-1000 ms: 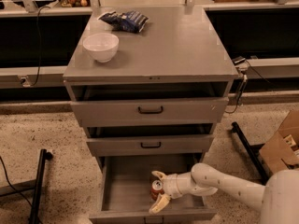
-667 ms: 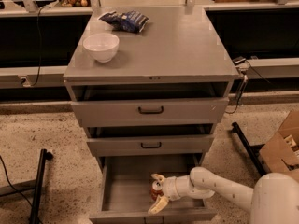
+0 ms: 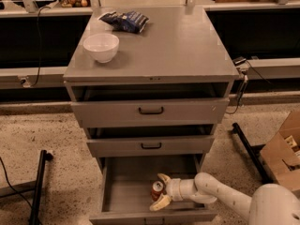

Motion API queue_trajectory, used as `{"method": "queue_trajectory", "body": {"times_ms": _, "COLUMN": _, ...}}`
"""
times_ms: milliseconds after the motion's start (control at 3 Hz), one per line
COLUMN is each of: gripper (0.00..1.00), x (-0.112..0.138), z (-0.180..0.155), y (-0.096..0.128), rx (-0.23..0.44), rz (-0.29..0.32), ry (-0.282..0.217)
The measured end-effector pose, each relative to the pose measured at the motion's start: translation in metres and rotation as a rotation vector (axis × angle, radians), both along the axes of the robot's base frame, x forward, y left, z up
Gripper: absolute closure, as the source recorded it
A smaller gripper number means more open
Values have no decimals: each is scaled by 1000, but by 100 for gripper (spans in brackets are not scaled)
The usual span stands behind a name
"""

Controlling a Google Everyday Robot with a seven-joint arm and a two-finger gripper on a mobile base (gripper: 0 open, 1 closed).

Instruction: Pick coke can from bottom drawer and place on counter

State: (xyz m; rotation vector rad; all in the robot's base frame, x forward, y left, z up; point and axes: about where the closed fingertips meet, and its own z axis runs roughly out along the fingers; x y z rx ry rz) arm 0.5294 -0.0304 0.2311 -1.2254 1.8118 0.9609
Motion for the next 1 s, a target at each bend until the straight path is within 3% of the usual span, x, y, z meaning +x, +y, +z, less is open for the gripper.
{"method": "queue_trajectory", "body": {"times_ms": 667, "gripper": 0, "x": 20, "z": -34, "y": -9, "rx": -8, "rz": -92, "ry": 3}}
{"method": "queue_trajectory", "body": {"times_ms": 1000, "gripper": 18, "x": 25, "z": -41, "y": -13, "rx": -2, "rz": -130, "ry": -7}}
